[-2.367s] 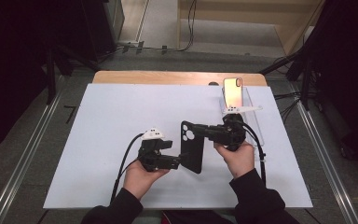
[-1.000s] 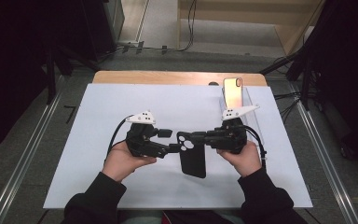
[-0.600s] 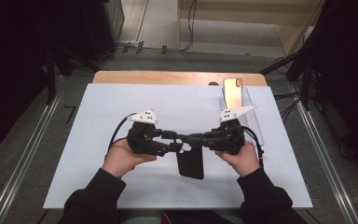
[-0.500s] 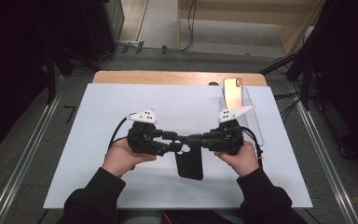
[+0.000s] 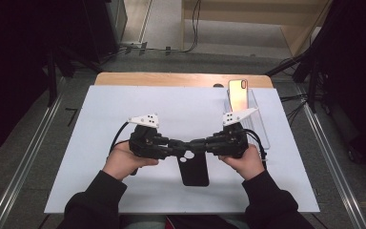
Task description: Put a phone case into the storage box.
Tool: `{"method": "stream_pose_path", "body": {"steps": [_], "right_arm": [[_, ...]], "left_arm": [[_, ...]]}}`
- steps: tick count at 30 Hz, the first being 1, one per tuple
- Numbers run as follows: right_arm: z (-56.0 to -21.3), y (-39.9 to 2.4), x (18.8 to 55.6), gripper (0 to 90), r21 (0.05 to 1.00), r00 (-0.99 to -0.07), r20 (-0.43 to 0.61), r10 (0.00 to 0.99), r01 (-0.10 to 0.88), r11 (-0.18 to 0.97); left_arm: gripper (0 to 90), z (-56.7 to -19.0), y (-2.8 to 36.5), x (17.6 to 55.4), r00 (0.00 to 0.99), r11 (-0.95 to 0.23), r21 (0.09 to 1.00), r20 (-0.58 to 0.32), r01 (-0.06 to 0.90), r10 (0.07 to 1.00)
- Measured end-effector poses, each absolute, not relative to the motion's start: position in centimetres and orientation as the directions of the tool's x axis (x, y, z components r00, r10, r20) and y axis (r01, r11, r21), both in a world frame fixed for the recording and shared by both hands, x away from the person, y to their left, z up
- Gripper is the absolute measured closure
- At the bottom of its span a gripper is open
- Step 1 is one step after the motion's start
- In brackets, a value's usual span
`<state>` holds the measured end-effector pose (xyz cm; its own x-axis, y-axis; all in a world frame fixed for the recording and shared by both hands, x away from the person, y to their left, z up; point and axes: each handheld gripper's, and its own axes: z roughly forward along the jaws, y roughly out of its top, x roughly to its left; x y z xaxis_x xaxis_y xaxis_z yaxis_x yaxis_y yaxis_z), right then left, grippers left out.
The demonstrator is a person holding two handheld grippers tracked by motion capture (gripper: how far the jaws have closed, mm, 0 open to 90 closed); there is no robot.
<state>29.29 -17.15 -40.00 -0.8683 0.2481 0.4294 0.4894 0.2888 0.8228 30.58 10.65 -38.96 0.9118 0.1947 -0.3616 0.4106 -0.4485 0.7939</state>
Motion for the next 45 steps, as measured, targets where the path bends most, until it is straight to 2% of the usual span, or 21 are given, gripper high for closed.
{"method": "stream_pose_path", "body": {"steps": [2,7,20,25,28,35,42,44,45], "right_arm": [[-40.0,-17.3,29.4,74.9,0.824,-0.867,0.435,0.244,0.493,0.28],[-39.9,-17.6,29.4,73.9,0.828,-0.867,0.439,0.233,0.492,0.268],[-39.7,-17.5,29.3,69.8,0.829,-0.865,0.45,0.224,0.498,0.257],[-39.5,-17.4,29.2,52.9,0.847,-0.873,0.42,0.247,0.475,0.239],[-39.5,-17.5,29.2,48.0,0.842,-0.864,0.429,0.264,0.488,0.231],[-39.8,-17.4,29.0,32.2,0.855,-0.863,0.372,0.342,0.462,0.235],[-40.1,-17.4,29.0,26.1,0.846,-0.849,0.381,0.366,0.48,0.234],[-40.3,-17.3,29.0,20.6,0.85,-0.847,0.359,0.392,0.47,0.239],[-40.4,-17.2,28.9,14.6,0.854,-0.847,0.342,0.407,0.461,0.243]], "left_arm": [[72.9,-39.0,10.5,30.5,0.918,-0.463,0.793,-0.353,0.396,0.18],[76.2,-38.9,10.5,30.4,0.92,-0.476,0.789,-0.358,0.388,0.157],[77.6,-38.6,10.7,30.4,0.916,-0.484,0.781,-0.381,0.393,0.129],[77.8,-38.5,10.8,30.5,0.91,-0.487,0.772,-0.384,0.409,0.157],[77.8,-38.3,11.3,30.7,0.902,-0.479,0.766,-0.389,0.429,0.186],[77.6,-37.6,12.4,31.0,0.883,-0.461,0.753,-0.396,0.469,0.251],[77.6,-37.2,12.9,31.3,0.848,-0.442,0.729,-0.393,0.523,0.354],[77.5,-37.1,12.9,31.4,0.827,-0.435,0.71,-0.407,0.554,0.388],[77.5,-37.1,12.9,31.5,0.819,-0.43,0.705,-0.409,0.564,0.403]]}}
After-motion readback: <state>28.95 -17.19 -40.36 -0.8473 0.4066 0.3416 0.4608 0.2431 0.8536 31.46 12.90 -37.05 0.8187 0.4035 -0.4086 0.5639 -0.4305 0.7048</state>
